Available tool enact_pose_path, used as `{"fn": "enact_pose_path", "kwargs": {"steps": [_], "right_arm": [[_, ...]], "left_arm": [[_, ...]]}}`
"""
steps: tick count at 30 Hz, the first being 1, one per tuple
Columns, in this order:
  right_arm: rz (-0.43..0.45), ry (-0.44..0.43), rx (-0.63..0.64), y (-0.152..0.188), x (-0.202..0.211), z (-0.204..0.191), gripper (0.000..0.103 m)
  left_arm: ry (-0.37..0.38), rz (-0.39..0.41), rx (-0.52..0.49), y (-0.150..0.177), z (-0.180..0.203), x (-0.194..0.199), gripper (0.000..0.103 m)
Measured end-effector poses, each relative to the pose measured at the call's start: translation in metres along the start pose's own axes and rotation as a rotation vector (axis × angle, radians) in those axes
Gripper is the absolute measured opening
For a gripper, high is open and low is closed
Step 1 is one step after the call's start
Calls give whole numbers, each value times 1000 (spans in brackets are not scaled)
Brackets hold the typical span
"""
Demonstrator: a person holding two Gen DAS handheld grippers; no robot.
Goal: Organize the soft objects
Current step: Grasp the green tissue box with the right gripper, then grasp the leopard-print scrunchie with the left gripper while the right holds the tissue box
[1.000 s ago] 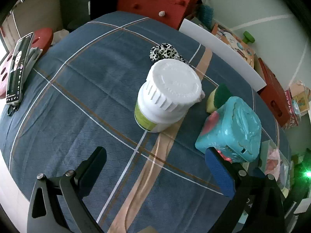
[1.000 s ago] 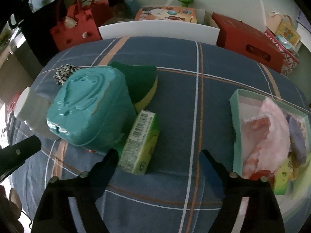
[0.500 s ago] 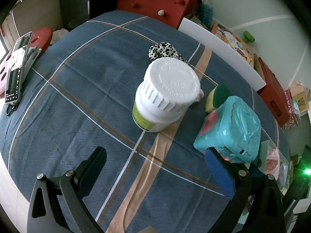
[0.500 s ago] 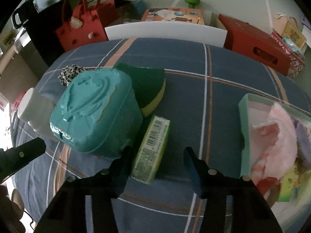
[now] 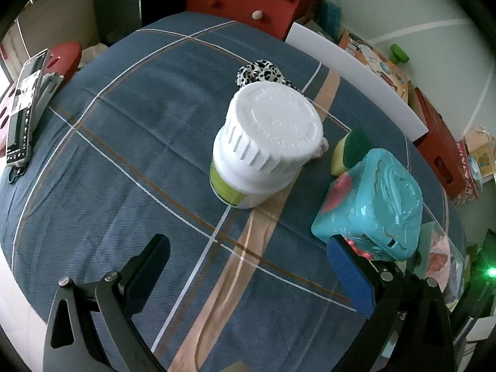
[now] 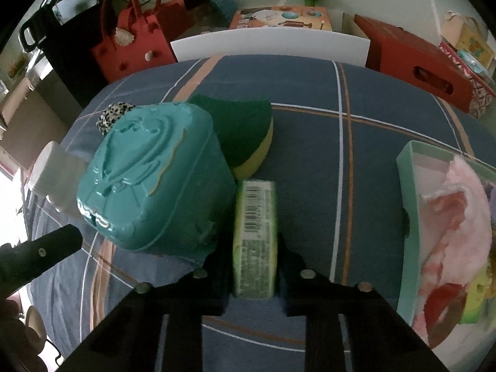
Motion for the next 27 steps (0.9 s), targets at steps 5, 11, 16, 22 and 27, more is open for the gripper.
{"fn": "enact_pose_path", "kwargs": {"steps": [5,11,16,22,27], "right_arm": [[2,2,-20,-3,1,7,24],[49,7,-50,-11,17,19,24],[111,27,-87,-20,41,32,24],[177,55,-114,-27,68,45,24],[201,63,-132,-33,81,53,24]], "left_arm": [[9,4,-9,0,4,1,101],[20,9,-17,0,7,3,101],[34,13,-32,0,12,5,101],[55,27,-67,-2,23,12,101],[87,38,-100,-2,35,19,101]]}}
Point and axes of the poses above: each gripper's, at about its wrist camera, not at the fingertips, and x roughly against the way its jaws point, z to its right, y to its underside, the point moved 4 cm from there along -x, roughly the way its jaws point, and after that the axes turned 13 degrees about y, right-handed, at the moved point
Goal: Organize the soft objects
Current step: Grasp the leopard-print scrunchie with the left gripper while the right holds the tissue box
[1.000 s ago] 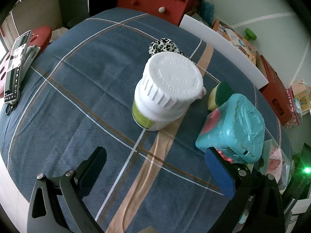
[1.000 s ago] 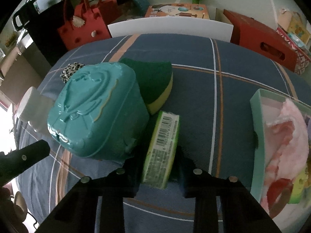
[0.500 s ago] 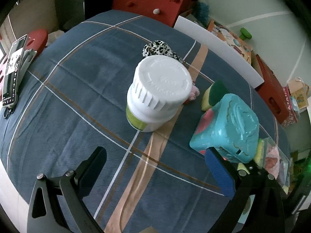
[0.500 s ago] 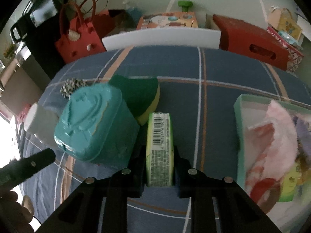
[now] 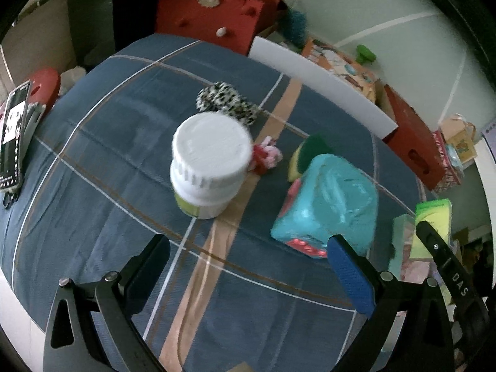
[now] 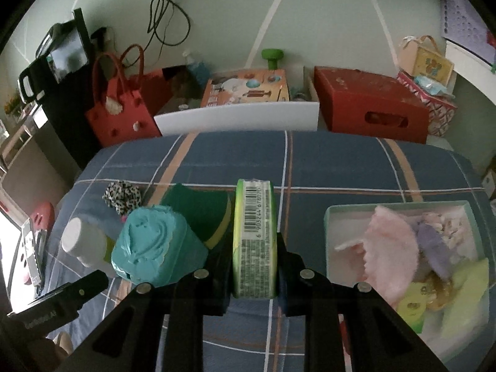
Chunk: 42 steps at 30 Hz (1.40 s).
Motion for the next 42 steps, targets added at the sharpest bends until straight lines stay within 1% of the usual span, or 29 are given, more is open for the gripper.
{"fn": "enact_pose_path", "kwargs": {"steps": [7,12,16,19,23,27,31,34,36,38,39,41,42], "right_arm": [[26,3,5,-9,17,3,24],[49,2,10,-21,24,1,24],[62,2,14,-30,29,0,24],[71,6,14,-35,31,-1,24],[77,13,18,-34,31,-3,24],[46,15,19,-30,19,-4,24],[23,17,16,-28,9,-4,24],[25,23,8,-30,6,-2,24],[31,32,5,-31,7,-1,24],[35,33,10,-31,8,-3,24],[36,32,12,-31,9,-3,24],[37,33,14,-32,9,-4,24],[37,34,15,-32,9,-4,24]], "left_arm": [[37,28,-41,-9,16,15,101],[59,56,-69,-27,25,29,101],[19,87,-106,-55,20,42,101],[-4,86,-103,-81,8,44,101],[-31,44,-89,-114,-12,29,101],[-70,-63,-77,-136,-32,-10,101],[-108,-171,-92,-138,-45,-49,101],[-74,-244,-83,-140,-50,-71,101],[-73,-265,-83,-144,-54,-82,101],[-54,-279,-79,-150,-56,-91,99],[-39,-289,-70,-151,-57,-95,97],[-14,-309,-47,-153,-58,-104,84],[-7,-316,-45,-154,-58,-107,82]]}}
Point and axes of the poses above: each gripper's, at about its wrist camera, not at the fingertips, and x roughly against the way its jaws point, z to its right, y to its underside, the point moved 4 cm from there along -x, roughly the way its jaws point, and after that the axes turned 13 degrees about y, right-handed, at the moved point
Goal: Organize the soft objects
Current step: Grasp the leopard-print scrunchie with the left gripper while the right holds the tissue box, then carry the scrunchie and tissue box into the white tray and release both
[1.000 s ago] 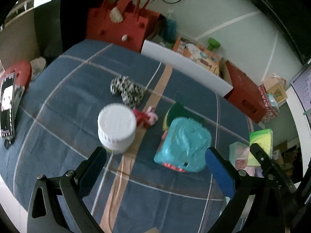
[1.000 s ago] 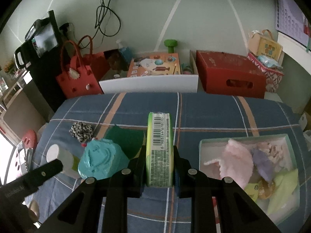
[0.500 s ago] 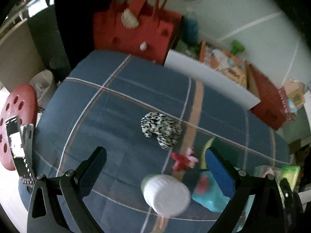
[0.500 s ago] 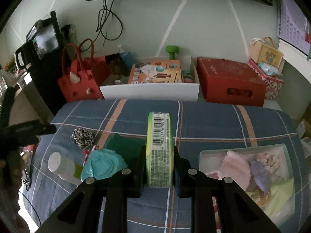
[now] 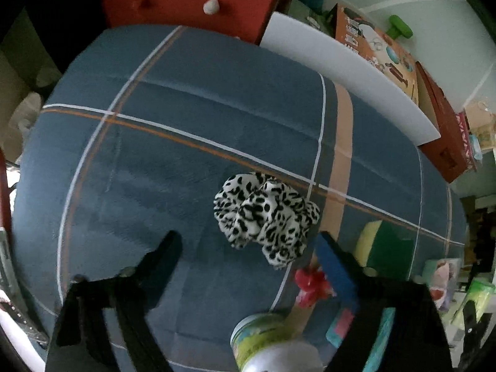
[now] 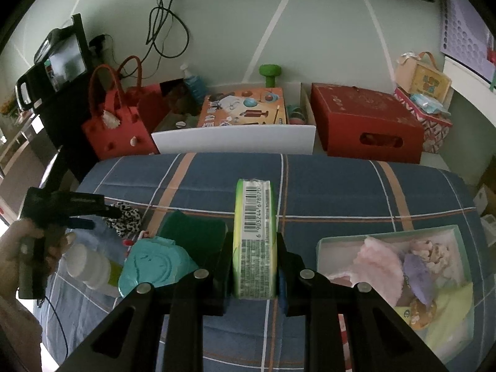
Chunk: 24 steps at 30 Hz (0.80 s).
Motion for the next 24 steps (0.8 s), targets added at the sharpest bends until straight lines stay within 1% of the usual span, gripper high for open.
{"fn": "enact_pose_path", "kwargs": {"steps": [2,3,4,5,7,8,9,13,16,19,21,24], "right_arm": [[0,2,-1,0,0,0,24],[0,2,-1,0,1,-1,24],[1,2,0,0,1,-1,24],[1,1,2,0,2,-2,24],[2,0,4,0,2,-2,24],[2,-1,4,0,2,-2,24],[2,-3,4,0,3,-2,24],[7,-8,-3,0,6,0,24],[14,-13,-13,1,11,4,24],[26,-16,-23,1,18,8,24],[32,-18,-27,2,23,11,24],[33,-17,-36,5,29,17,24]], "left_arm": [[13,-4,-4,-2,1,-4,80],[19,-6,-7,-3,1,-6,76],[30,-12,-11,-3,1,-9,60],[37,-14,-9,-4,1,-10,47],[50,-12,0,-4,1,-13,44],[52,-7,-2,-3,1,-13,36],[57,-2,-1,-2,1,-12,32],[94,26,15,6,-1,0,27],[114,72,9,14,2,19,27],[142,148,-3,23,10,51,26],[140,194,-16,33,12,71,26],[138,287,-43,50,27,107,26]]}}
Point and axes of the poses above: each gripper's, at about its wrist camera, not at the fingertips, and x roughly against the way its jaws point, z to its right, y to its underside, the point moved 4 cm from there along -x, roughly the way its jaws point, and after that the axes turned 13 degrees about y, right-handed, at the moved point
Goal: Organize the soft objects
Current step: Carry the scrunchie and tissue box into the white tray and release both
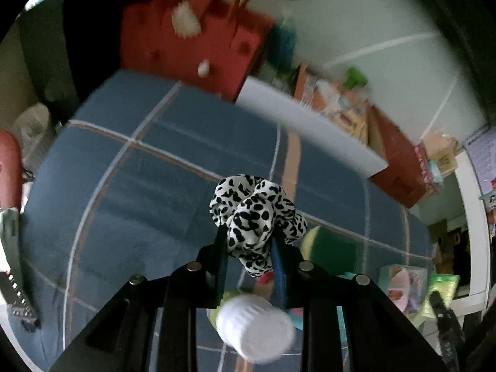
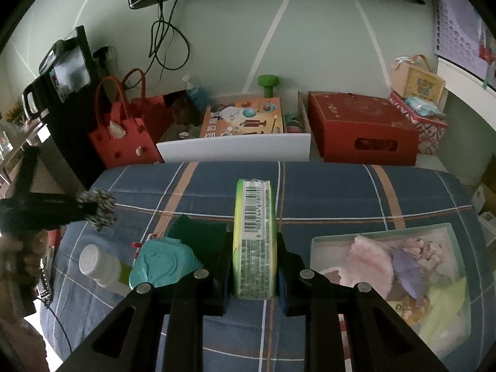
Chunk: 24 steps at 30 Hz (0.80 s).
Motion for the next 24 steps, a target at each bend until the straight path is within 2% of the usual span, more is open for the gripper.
{"fn": "enact_pose_path", "kwargs": {"steps": [5,9,13,17,21,24], "right_arm": [[-9,10,-16,4,5,11,24],[-31,33,-27,8,1,23,24],[-54,37,-52,12,-5,40,24],[-71,45,-97,14,-10,63,24],[-87,69,-134,17,-14,86,24],[-96,82,-158,19,-16,100,24]], "left_arm": [[12,121,-57,16,34,44,26],[82,150,-99,43,69,47,26],[139,124,-149,69,112,31,27],[163,84,-191,82,145,10,27],[153,49,-234,96,172,-9,27],[180,13,-250,107,190,-23,27]]}}
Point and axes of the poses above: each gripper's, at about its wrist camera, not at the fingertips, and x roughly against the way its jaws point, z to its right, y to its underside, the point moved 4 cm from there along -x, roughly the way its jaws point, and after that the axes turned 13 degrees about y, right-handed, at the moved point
